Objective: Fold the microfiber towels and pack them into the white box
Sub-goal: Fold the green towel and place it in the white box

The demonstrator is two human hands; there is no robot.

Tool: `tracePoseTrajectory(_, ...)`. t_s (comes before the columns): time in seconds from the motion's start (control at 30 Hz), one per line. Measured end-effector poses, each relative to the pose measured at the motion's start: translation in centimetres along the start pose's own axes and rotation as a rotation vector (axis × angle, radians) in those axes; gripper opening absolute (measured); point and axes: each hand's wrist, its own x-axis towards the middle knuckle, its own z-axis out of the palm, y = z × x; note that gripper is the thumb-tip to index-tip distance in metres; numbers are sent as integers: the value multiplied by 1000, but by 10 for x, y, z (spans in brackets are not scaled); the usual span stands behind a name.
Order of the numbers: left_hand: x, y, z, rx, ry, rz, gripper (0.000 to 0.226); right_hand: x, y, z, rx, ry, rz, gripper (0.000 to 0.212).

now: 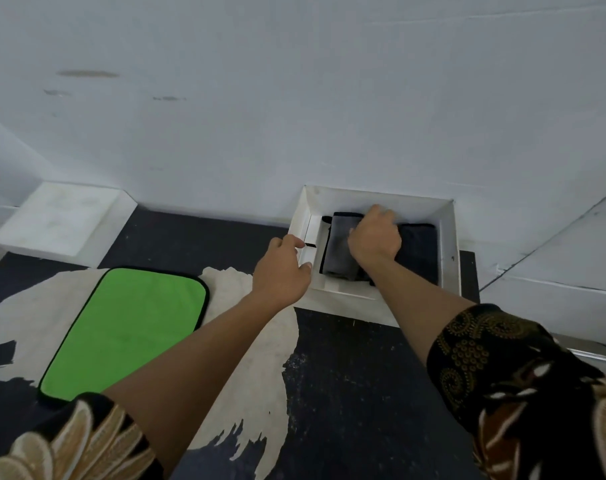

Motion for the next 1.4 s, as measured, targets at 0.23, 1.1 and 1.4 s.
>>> tracePoseTrajectory(0.23, -7, -4, -4, -54, -48, 58, 39, -39, -15, 11, -194, -421, -113, 86)
tracePoseTrajectory(1.1, -65, -126, -89, 198, -148, 307, 60, -228, -79, -28, 20, 44, -28, 71)
tracePoseTrajectory(1.4, -96, -234, -123, 212, -209, 273, 63, -323, -163, 48, 43, -14, 15, 69)
